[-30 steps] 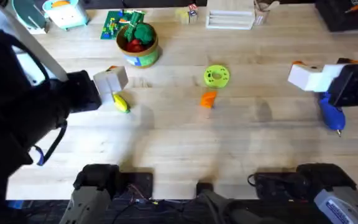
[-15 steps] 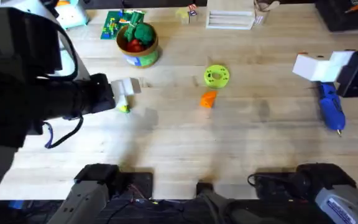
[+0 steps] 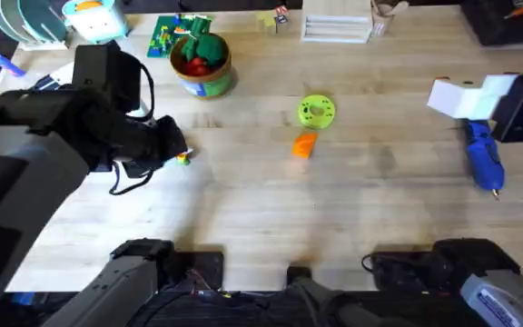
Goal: Pick up the gripper from the table and insert it into the empty holder that is missing its gripper. Then pick up a screw, insert it into the mounting hole, and use the screwdriver to tighten it. Finally, clean up the table by picking up the vegetable and placing it into the bucket.
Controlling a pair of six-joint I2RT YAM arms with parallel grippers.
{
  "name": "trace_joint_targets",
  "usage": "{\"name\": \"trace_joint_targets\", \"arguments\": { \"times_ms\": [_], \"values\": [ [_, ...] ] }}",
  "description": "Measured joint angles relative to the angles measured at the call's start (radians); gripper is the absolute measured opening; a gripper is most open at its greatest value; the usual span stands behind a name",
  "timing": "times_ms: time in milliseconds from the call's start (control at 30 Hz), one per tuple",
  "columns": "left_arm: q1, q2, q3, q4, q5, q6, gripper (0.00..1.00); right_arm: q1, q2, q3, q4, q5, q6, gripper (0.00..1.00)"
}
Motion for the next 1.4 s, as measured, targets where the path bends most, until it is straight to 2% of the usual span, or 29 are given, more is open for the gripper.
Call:
{"name": "trace_joint_targets", "arguments": {
  "times_ms": [33, 67, 133, 233, 267, 400, 500, 667, 767, 867, 1167, 1267, 1400],
  "values": [
    [0.000, -0.002, 0.000, 0.010, 0.018, 0.015, 0.067, 0.000, 0.000, 0.000, -0.001, 0.000, 0.000, 0.992],
    [0.000, -0.005, 0.000, 0.022, 0.042, 0.032, 0.165, 0.000, 0.000, 0.000, -0.003, 0.000, 0.000, 0.992],
    [-0.009, -0.015, 0.003, 0.043, 0.096, 0.068, 0.410, 0.000, 0.000, 0.000, -0.006, 0.000, 0.000, 0.992],
    [-0.050, -0.037, 0.028, 0.053, 0.178, 0.129, 0.882, 0.000, 0.000, 0.000, -0.006, 0.000, 0.000, 0.992],
    [-0.070, -0.044, 0.044, 0.056, 0.203, 0.143, 0.965, 0.000, 0.000, 0.000, -0.006, 0.000, 0.000, 0.992],
    [-0.156, -0.062, 0.103, 0.073, 0.267, 0.182, 0.994, 0.000, 0.000, 0.000, -0.006, 0.000, 0.000, 0.992],
    [-0.233, -0.065, 0.124, 0.141, 0.315, 0.203, 0.994, 0.000, 0.000, 0.000, -0.006, 0.000, 0.000, 0.992],
    [-0.389, -0.066, 0.126, 0.377, 0.385, 0.224, 0.994, 0.000, 0.000, 0.000, -0.006, 0.000, 0.000, 0.992],
    [-0.460, -0.066, 0.126, 0.518, 0.407, 0.230, 0.994, 0.000, 0.000, 0.000, -0.007, 0.000, 0.000, 0.992],
    [-0.484, -0.066, 0.135, 0.565, 0.419, 0.234, 0.994, 0.000, 0.000, 0.000, -0.007, 0.000, 0.000, 0.992],
    [-0.485, -0.066, 0.136, 0.548, 0.407, 0.244, 0.993, 0.000, 0.000, 0.000, -0.007, 0.000, 0.000, 0.992],
    [-0.488, -0.064, 0.136, 0.545, 0.395, 0.311, 0.994, 0.000, 0.000, 0.000, -0.007, 0.000, 0.000, 0.992],
    [-0.514, -0.052, 0.136, 0.565, 0.388, 0.446, 0.993, 0.000, 0.000, 0.000, -0.007, 0.000, 0.000, 0.992]
  ]
}}
